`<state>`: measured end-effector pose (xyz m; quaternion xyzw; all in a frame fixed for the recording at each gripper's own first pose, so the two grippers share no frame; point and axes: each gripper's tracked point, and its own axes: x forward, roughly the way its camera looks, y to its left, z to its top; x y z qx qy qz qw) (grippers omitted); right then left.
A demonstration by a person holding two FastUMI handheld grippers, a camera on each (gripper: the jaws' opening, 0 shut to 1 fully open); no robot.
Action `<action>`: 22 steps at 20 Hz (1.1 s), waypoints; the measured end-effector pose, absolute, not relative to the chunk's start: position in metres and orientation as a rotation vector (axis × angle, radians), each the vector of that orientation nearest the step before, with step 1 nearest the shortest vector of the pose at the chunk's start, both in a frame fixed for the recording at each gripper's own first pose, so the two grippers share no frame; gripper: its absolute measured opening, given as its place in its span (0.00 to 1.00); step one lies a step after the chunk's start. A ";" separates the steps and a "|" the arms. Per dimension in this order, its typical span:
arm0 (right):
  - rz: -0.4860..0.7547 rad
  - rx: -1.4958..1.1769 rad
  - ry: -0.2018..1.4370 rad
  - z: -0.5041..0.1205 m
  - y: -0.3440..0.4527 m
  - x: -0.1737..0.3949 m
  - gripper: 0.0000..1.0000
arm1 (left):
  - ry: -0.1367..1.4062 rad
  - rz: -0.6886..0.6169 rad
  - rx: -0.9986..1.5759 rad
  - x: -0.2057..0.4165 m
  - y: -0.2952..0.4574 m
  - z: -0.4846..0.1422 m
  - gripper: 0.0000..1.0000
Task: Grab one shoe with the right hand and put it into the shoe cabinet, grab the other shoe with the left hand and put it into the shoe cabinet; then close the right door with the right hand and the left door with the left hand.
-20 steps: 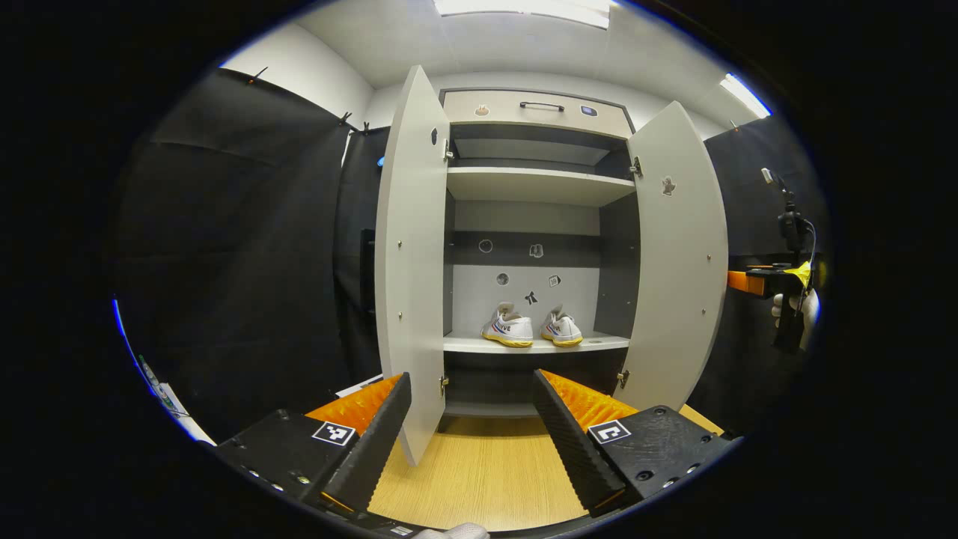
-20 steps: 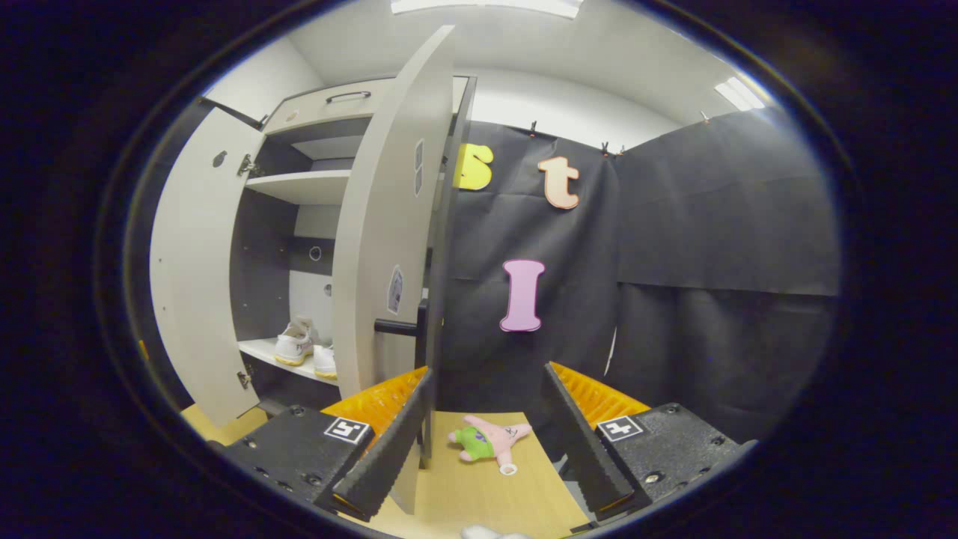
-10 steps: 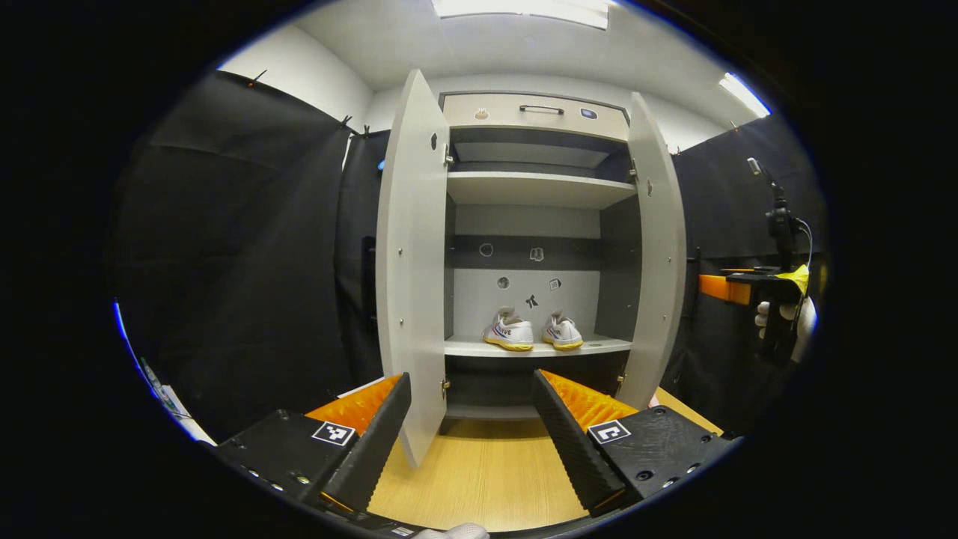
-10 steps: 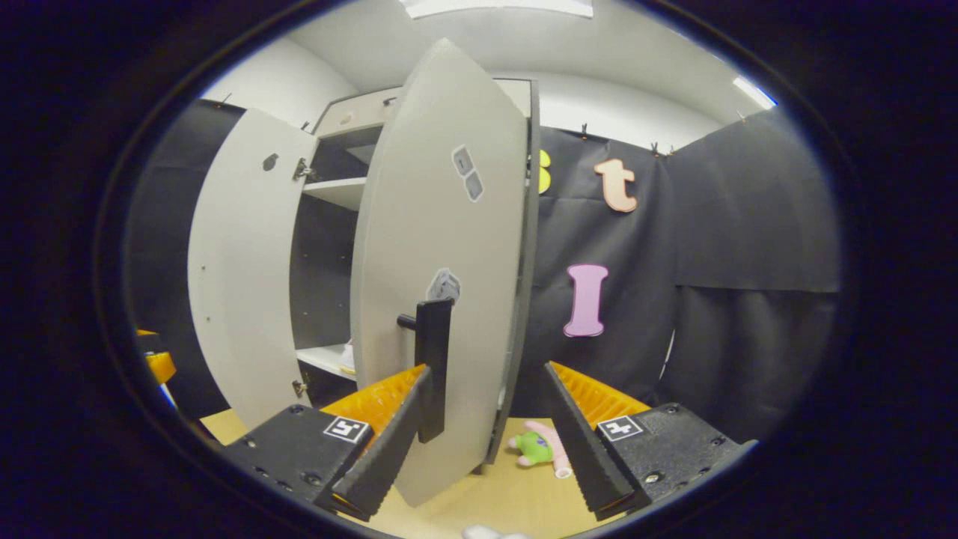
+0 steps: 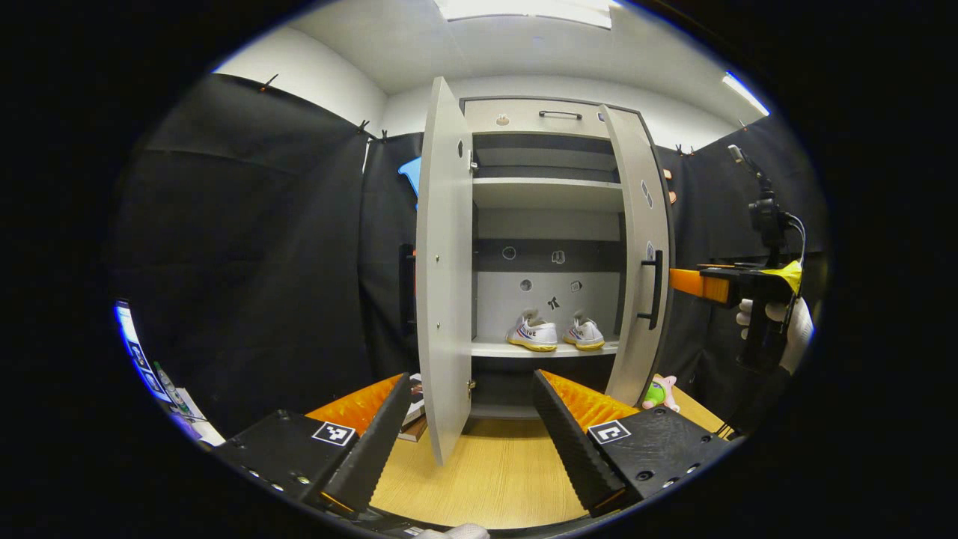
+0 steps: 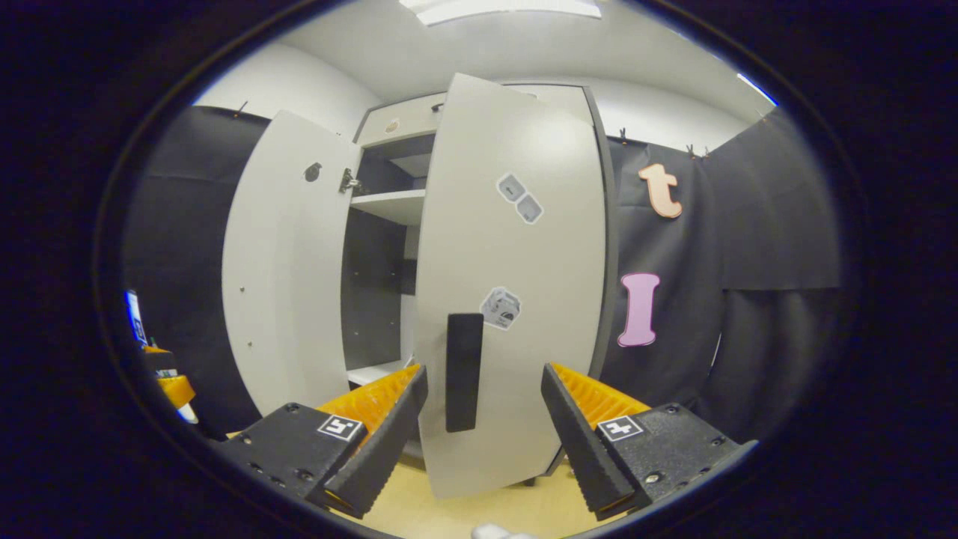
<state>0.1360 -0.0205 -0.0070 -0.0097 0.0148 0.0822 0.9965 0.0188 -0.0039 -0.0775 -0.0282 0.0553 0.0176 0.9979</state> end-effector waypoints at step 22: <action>0.026 0.044 0.147 -0.063 -0.021 0.009 0.99 | 0.081 0.012 -0.025 0.041 0.068 -0.065 0.97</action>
